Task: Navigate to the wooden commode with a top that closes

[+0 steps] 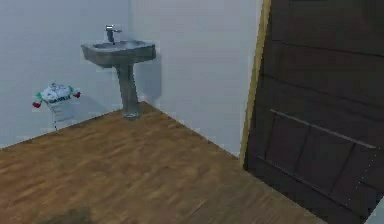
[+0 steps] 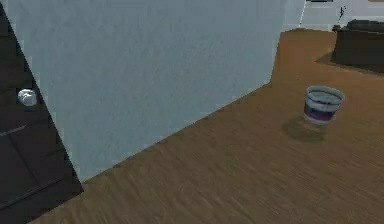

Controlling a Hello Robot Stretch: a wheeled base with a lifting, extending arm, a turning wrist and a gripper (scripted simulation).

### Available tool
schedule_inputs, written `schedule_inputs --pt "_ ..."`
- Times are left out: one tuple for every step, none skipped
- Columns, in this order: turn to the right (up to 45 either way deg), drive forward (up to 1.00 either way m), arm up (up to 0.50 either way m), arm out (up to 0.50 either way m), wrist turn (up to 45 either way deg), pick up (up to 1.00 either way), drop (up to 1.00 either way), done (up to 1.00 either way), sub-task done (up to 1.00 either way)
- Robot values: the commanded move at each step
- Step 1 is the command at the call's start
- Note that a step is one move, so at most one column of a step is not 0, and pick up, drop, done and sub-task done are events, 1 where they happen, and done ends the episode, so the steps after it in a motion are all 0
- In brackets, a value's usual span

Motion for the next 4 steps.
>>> schedule_inputs --pt "45.0 0.00 0.00 0.00 0.0 0.00 0.00 0.00 0.00" --pt "3.0 0.00 0.00 0.00 0.0 0.00 0.00 0.00 0.00" --pt "0.0 0.05 0.00 0.00 0.0 0.00 0.00 0.00 0.00" --pt "-45.0 0.00 0.00 0.00 0.0 0.00 0.00 0.00 0.00"
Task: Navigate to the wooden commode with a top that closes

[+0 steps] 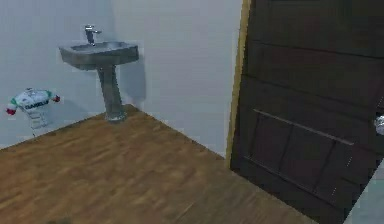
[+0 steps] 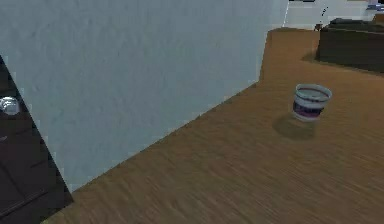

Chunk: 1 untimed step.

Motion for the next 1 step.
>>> schedule_inputs --pt "-33.0 0.00 0.00 0.00 0.0 0.00 0.00 0.00 0.00"
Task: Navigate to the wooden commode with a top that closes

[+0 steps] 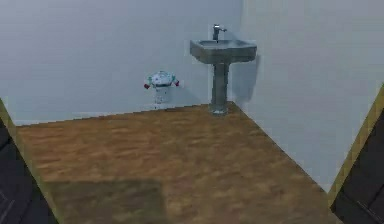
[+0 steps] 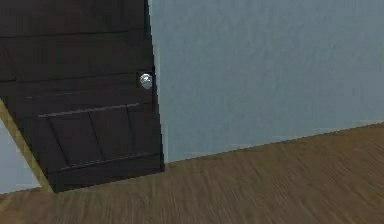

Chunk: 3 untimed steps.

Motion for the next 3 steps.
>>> schedule_inputs --pt "0.0 1.00 0.00 0.00 0.0 0.00 0.00 0.00 0.00" --pt "-15.0 0.00 0.00 0.00 0.0 0.00 0.00 0.00 0.00" --pt "0.0 0.20 0.00 0.00 0.0 0.00 0.00 0.00 0.00"
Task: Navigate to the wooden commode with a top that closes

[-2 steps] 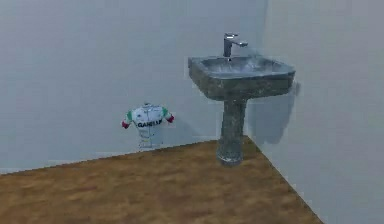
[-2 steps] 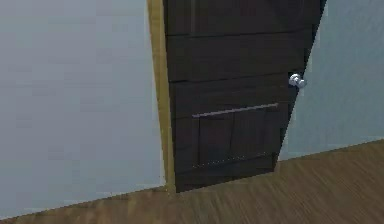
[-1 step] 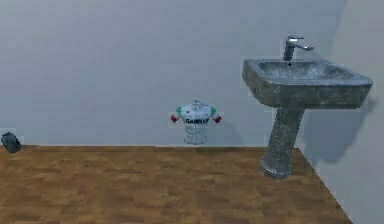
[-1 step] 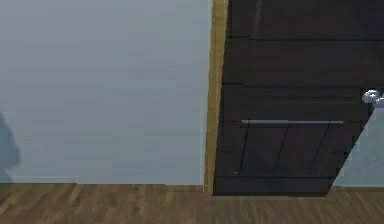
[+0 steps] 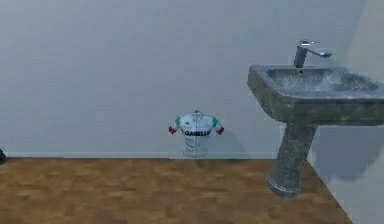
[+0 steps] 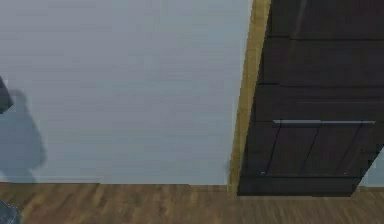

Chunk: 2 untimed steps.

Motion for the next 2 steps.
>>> schedule_inputs --pt "-42.0 0.00 0.00 0.00 0.0 0.00 0.00 0.00 0.00" --pt "0.0 1.00 0.00 0.00 0.0 0.00 0.00 0.00 0.00"
